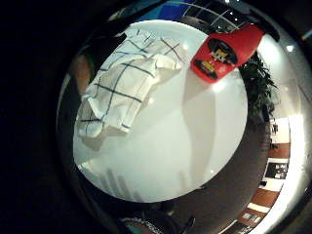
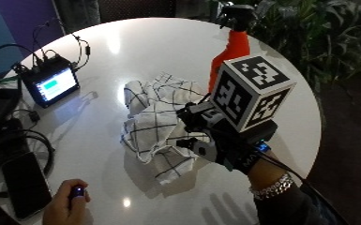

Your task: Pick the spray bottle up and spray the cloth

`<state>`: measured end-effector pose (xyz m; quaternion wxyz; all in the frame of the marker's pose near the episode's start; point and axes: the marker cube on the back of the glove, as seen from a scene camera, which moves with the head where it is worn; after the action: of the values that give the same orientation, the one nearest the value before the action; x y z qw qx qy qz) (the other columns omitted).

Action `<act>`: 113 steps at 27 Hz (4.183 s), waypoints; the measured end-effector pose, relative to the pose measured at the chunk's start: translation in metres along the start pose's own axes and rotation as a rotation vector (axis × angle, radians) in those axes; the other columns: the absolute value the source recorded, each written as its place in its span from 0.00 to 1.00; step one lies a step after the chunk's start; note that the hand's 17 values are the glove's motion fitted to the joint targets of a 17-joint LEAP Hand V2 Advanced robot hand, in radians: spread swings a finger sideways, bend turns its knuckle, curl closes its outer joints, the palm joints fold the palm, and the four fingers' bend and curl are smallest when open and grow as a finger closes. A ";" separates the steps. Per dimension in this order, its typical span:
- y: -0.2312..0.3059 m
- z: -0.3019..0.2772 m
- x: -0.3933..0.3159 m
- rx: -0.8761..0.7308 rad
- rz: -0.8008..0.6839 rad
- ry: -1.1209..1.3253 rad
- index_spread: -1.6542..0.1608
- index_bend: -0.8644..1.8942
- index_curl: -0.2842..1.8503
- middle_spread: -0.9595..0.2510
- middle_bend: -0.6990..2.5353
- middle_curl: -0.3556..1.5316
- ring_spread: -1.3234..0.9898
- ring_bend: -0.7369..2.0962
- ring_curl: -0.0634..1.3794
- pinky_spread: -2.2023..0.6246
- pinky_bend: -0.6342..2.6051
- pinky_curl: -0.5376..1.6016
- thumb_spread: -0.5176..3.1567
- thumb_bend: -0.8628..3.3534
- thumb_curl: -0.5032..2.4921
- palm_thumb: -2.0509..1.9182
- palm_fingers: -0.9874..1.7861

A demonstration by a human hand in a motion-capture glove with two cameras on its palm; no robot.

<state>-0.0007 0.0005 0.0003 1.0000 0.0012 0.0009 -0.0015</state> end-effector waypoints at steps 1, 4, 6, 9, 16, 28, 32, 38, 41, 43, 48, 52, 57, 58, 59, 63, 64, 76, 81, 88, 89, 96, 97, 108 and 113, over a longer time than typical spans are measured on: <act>0.000 0.000 0.000 0.000 -0.001 0.001 0.80 0.43 0.18 0.76 0.31 0.23 0.55 0.37 0.10 0.80 0.25 0.27 0.25 0.27 0.19 0.62 0.59; 0.000 0.000 -0.004 0.001 -0.015 0.011 0.77 0.43 0.21 0.75 0.31 0.26 0.54 0.38 0.14 0.81 0.25 0.29 0.31 0.27 0.20 0.63 0.58; 0.001 -0.001 -0.007 -0.001 -0.029 0.016 0.75 0.43 0.23 0.75 0.31 0.27 0.53 0.38 0.16 0.82 0.25 0.30 0.34 0.27 0.20 0.64 0.58; 0.003 -0.002 -0.010 -0.008 -0.043 0.017 0.73 0.43 0.24 0.74 0.31 0.28 0.53 0.38 0.17 0.82 0.25 0.31 0.37 0.27 0.21 0.64 0.58; 0.002 0.002 -0.016 -0.044 -0.071 0.013 0.71 0.42 0.26 0.73 0.30 0.30 0.52 0.37 0.19 0.83 0.24 0.32 0.42 0.27 0.22 0.65 0.58; -0.003 0.002 0.001 -0.021 0.008 0.002 0.70 0.41 0.28 0.74 0.29 0.33 0.52 0.37 0.22 0.84 0.24 0.34 0.46 0.25 0.23 0.66 0.58; -0.004 -0.002 0.020 0.014 0.078 -0.010 0.70 0.40 0.28 0.74 0.29 0.33 0.53 0.38 0.23 0.84 0.24 0.34 0.46 0.25 0.23 0.66 0.59; -0.008 -0.007 0.048 0.049 0.169 -0.025 0.70 0.38 0.29 0.75 0.28 0.34 0.53 0.38 0.24 0.85 0.25 0.35 0.47 0.24 0.24 0.66 0.61; -0.015 -0.009 0.064 0.085 0.229 -0.036 0.70 0.38 0.29 0.75 0.28 0.35 0.53 0.38 0.24 0.85 0.24 0.35 0.47 0.24 0.24 0.66 0.61; -0.021 -0.010 0.076 0.101 0.270 -0.042 0.70 0.38 0.29 0.75 0.28 0.35 0.53 0.38 0.24 0.85 0.24 0.35 0.47 0.23 0.24 0.67 0.61; -0.040 -0.015 0.102 0.140 0.379 -0.043 0.71 0.37 0.29 0.75 0.28 0.35 0.54 0.37 0.25 0.85 0.25 0.36 0.47 0.23 0.25 0.67 0.60; -0.056 -0.016 0.119 0.203 0.469 -0.043 0.71 0.37 0.29 0.75 0.28 0.36 0.54 0.37 0.25 0.85 0.25 0.36 0.47 0.23 0.25 0.67 0.59; -0.069 -0.009 0.135 0.318 0.598 -0.133 0.72 0.36 0.28 0.76 0.27 0.36 0.54 0.37 0.25 0.85 0.26 0.37 0.47 0.22 0.25 0.68 0.57; -0.071 -0.009 0.139 0.346 0.622 -0.159 0.73 0.36 0.28 0.77 0.27 0.36 0.54 0.37 0.25 0.85 0.26 0.37 0.47 0.22 0.25 0.68 0.57; -0.072 -0.009 0.142 0.374 0.646 -0.184 0.73 0.36 0.28 0.77 0.27 0.36 0.54 0.37 0.25 0.85 0.26 0.37 0.47 0.22 0.25 0.68 0.57; -0.076 -0.013 0.156 0.457 0.722 -0.258 0.74 0.36 0.27 0.77 0.27 0.36 0.54 0.37 0.26 0.85 0.26 0.38 0.47 0.22 0.26 0.69 0.58; -0.078 -0.015 0.159 0.472 0.735 -0.278 0.75 0.36 0.27 0.78 0.28 0.36 0.55 0.37 0.26 0.85 0.26 0.38 0.47 0.22 0.26 0.69 0.58; -0.100 -0.024 0.168 0.561 0.764 -0.647 0.78 0.36 0.26 0.78 0.28 0.37 0.55 0.38 0.27 0.86 0.27 0.40 0.47 0.21 0.27 0.70 0.58; -0.105 -0.020 0.155 0.636 0.734 -0.727 0.78 0.37 0.26 0.77 0.28 0.37 0.56 0.38 0.27 0.86 0.26 0.40 0.46 0.21 0.28 0.71 0.60; -0.105 -0.009 0.135 0.767 0.719 -0.789 0.76 0.37 0.27 0.72 0.32 0.39 0.54 0.40 0.28 0.84 0.23 0.37 0.45 0.21 0.29 0.73 0.69; -0.106 -0.008 0.131 0.789 0.718 -0.787 0.76 0.37 0.27 0.71 0.32 0.40 0.54 0.40 0.28 0.84 0.23 0.37 0.44 0.21 0.29 0.73 0.71; -0.106 -0.011 0.113 0.896 0.726 -0.743 0.76 0.37 0.29 0.66 0.33 0.41 0.51 0.44 0.32 0.76 0.29 0.40 0.41 0.21 0.31 0.75 0.84; -0.106 -0.012 0.110 0.905 0.726 -0.736 0.76 0.37 0.29 0.65 0.32 0.41 0.51 0.45 0.33 0.74 0.31 0.41 0.41 0.20 0.31 0.76 0.85; -0.120 -0.027 0.084 0.998 0.642 -0.638 0.76 0.39 0.32 0.63 0.35 0.43 0.49 0.48 0.36 0.69 0.37 0.45 0.35 0.20 0.33 0.75 0.88; -0.127 -0.034 0.081 0.992 0.576 -0.661 0.76 0.40 0.33 0.62 0.36 0.44 0.49 0.49 0.36 0.69 0.38 0.46 0.34 0.20 0.35 0.75 0.88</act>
<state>0.0803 -0.1263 -0.0341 0.7890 0.4611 -0.3071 0.2655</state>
